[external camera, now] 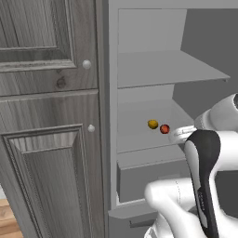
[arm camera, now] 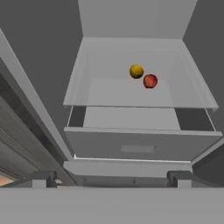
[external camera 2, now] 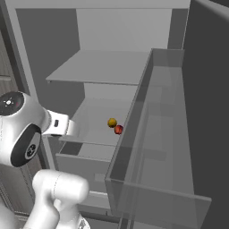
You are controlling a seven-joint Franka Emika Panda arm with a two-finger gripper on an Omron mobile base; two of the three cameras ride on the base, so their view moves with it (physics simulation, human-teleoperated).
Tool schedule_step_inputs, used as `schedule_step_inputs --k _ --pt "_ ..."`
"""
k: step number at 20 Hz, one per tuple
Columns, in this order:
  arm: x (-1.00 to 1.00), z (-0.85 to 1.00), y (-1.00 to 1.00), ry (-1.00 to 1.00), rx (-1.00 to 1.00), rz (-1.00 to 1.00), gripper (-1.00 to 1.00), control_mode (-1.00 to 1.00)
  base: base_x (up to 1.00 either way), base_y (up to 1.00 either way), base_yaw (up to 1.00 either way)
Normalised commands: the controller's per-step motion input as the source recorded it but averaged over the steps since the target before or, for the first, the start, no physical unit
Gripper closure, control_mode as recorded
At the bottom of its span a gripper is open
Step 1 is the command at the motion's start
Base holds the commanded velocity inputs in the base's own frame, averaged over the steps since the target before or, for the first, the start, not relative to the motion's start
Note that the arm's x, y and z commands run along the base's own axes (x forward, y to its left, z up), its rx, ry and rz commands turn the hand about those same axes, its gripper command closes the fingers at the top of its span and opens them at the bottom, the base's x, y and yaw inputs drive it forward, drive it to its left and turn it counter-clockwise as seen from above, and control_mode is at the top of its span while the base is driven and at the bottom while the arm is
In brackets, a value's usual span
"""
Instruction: Place the liquor on the top shelf of the fridge to keep it out of children's reach, and place the lemon and apple on lower shelves for easy access.
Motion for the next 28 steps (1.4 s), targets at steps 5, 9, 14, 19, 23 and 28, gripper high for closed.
schedule_step_inputs --k 5,9,14,19,23,28 --pt "-0.03 0.0 0.0 0.0 0.0 0.0 -1.0 -1.0 0.0 0.0 0.0" --pt "-0.02 0.0 0.0 0.0 0.0 0.0 -1.0 -1.0 0.0 0.0 0.0" --pt "-0.02 0.0 0.0 0.0 0.0 0.0 -1.0 1.0 -0.15 0.0 0.0" --pt "0.0 0.0 0.0 0.0 0.0 0.0 -1.0 1.0 -0.48 0.0 -0.01" --pt "0.0 0.0 0.0 0.0 0.0 0.0 -1.0 1.0 -0.65 0.0 -0.04" --pt "0.0 0.0 0.0 0.0 0.0 0.0 -1.0 1.0 -0.8 -0.04 -0.06"
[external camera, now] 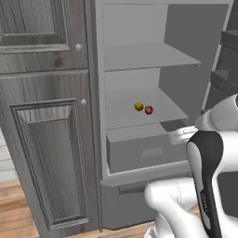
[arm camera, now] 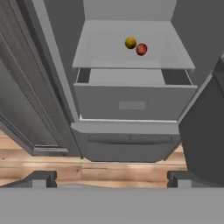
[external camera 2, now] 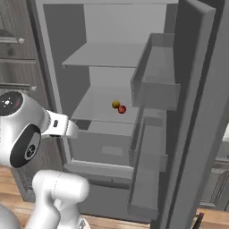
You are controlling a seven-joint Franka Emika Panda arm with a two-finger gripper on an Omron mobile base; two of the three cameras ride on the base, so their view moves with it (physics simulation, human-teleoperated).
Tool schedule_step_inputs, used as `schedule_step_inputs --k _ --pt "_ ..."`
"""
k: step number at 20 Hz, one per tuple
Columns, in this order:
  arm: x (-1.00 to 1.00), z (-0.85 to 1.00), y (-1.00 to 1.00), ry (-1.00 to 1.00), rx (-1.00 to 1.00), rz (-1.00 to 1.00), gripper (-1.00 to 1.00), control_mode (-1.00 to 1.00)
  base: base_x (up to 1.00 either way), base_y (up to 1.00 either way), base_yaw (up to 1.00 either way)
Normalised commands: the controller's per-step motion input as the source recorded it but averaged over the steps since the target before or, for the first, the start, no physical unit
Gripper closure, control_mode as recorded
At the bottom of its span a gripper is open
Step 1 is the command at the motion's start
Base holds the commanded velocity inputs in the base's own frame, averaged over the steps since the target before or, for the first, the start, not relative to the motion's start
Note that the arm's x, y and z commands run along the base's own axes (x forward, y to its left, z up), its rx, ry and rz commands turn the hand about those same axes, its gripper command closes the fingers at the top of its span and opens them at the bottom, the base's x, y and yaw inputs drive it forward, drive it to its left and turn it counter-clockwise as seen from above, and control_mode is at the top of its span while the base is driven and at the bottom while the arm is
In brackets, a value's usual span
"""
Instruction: Place the liquor on the top shelf of the fridge to keep it out of children's reach, and place the lemon and apple on lower shelves for easy access.
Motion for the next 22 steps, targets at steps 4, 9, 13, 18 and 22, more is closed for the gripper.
schedule_step_inputs --k 4,9,13,18,22 --pt "0.0 0.0 0.0 0.0 0.0 0.0 -1.0 1.0 -0.84 -0.06 -0.05" --pt "0.0 0.0 0.0 0.0 0.0 0.0 -1.0 1.0 -0.77 -0.07 -0.05" --pt "0.0 0.0 0.0 0.0 0.0 0.0 -1.0 1.0 -0.69 -0.12 -0.05" --pt "0.0 0.0 0.0 0.0 0.0 0.0 -1.0 1.0 -0.69 -0.15 -0.04" --pt "0.0 0.0 0.0 0.0 0.0 0.0 -1.0 1.0 -0.67 -0.12 -0.04"
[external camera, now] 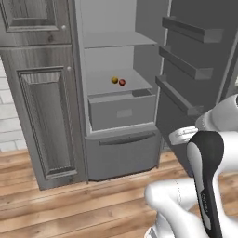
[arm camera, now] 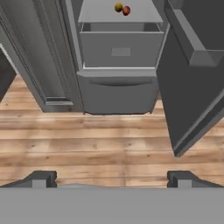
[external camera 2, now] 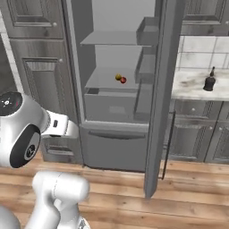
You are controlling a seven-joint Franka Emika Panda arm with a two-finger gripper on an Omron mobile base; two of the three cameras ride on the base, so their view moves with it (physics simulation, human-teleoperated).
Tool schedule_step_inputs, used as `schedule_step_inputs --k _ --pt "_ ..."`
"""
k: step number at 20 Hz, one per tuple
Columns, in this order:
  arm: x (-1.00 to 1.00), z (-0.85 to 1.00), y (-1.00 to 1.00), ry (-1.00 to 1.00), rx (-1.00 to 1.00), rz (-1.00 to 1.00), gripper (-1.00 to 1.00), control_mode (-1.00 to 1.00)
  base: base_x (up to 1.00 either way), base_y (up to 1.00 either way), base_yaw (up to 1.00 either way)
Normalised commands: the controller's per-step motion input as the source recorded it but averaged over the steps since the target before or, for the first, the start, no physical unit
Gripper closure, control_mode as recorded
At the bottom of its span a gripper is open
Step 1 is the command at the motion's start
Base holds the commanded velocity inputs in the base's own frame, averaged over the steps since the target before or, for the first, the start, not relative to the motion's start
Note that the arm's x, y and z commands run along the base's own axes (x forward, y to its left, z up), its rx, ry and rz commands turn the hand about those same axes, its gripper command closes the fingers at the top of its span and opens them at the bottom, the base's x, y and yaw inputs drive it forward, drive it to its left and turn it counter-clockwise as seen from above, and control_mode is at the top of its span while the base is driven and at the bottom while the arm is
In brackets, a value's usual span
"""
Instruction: Place the liquor on the top shelf of the fridge to keep it out of children's reach, and place the lemon and apple on lower shelves for easy access.
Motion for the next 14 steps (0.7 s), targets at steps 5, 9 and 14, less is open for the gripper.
schedule_step_inputs --k 5,9,14 --pt "0.0 0.0 0.0 0.0 0.0 0.0 -1.0 1.0 -0.55 -0.22 -0.04" --pt "0.0 0.0 0.0 0.0 0.0 0.0 -1.0 1.0 -0.11 -0.49 -0.04" --pt "0.0 0.0 0.0 0.0 0.0 0.0 -1.0 1.0 0.0 -0.75 -0.01"
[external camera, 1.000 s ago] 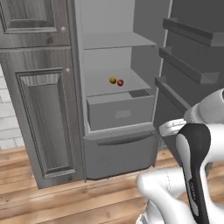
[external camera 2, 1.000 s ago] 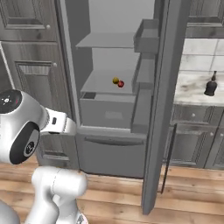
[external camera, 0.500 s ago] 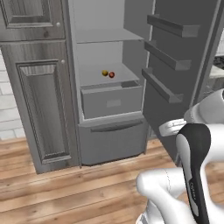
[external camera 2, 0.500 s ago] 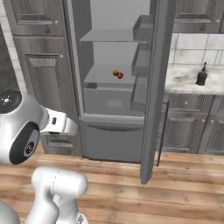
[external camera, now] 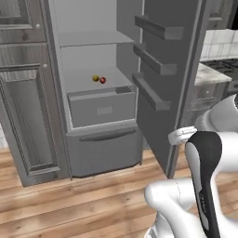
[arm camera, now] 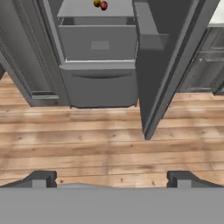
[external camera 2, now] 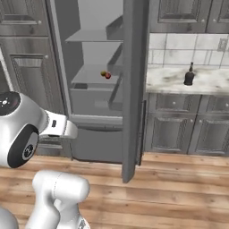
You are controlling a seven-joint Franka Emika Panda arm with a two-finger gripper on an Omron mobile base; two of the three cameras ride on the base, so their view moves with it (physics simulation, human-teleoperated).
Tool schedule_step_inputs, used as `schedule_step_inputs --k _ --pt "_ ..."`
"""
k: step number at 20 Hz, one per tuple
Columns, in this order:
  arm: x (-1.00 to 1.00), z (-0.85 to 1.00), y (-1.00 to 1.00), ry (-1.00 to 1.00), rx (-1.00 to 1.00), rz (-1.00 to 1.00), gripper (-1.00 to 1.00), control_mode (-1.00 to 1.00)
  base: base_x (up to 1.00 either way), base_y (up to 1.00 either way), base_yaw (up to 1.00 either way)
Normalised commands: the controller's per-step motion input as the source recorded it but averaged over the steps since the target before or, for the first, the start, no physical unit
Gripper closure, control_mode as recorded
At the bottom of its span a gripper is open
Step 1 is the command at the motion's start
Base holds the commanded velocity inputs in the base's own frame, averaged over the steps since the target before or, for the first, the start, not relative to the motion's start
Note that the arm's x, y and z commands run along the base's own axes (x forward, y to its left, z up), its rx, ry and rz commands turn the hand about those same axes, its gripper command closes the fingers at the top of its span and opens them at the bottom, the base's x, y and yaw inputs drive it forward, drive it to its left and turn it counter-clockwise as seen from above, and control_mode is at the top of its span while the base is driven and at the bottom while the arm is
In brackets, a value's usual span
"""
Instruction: Place the liquor on the top shelf of the fridge to keep it out of children's reach, and place the lemon and apple on lower shelves for easy access.
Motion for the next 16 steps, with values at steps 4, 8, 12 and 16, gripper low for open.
schedule_step_inputs --k 4,8,12,16 --pt "0.0 0.0 0.0 0.0 0.0 0.0 -1.0 1.0 0.0 -0.86 -0.01" --pt "0.0 0.0 0.0 0.0 0.0 0.0 -1.0 1.0 0.0 -0.88 -0.01" --pt "0.0 0.0 0.0 0.0 0.0 0.0 -1.0 1.0 0.0 -0.85 0.0" --pt "0.0 0.0 0.0 0.0 0.0 0.0 -1.0 1.0 0.0 -0.85 0.0"
